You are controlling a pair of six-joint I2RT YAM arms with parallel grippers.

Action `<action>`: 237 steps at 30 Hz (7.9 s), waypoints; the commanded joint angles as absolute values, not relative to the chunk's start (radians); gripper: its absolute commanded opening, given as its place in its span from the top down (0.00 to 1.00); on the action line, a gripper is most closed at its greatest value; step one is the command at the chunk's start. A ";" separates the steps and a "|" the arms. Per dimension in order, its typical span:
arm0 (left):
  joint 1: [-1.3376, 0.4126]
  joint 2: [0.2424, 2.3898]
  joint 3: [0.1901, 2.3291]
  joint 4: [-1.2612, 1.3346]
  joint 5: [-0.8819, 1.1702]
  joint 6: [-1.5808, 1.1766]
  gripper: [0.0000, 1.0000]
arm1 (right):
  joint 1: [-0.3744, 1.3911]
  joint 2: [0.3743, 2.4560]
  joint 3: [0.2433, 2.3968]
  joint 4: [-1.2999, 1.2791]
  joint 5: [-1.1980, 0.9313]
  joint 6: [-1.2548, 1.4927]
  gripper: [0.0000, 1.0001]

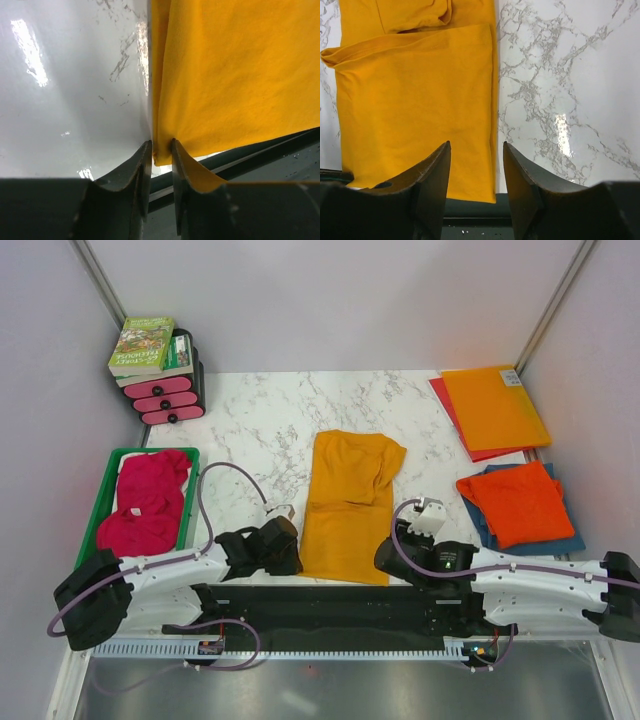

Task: Fold and stack the t-shirts
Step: Grab one side of the 2/3 rectangular tshirt with both arms, then fold the long partially folded tshirt into a neat square, then put the neatly folded tshirt into the corner of the board with the right arm

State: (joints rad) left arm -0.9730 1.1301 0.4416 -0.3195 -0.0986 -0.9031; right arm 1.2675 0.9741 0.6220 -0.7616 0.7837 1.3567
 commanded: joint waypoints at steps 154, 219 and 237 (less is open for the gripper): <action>-0.474 2.002 1.642 -0.433 0.008 -0.623 0.55 | 0.486 1.963 1.447 -0.258 0.416 0.658 0.88; -0.887 0.862 0.658 -0.641 -0.331 -0.758 0.23 | 0.821 0.962 0.893 -0.632 0.953 0.569 0.02; -1.054 0.920 0.600 -0.698 -0.356 -0.887 0.25 | 0.822 0.821 0.841 -0.841 0.953 0.733 0.02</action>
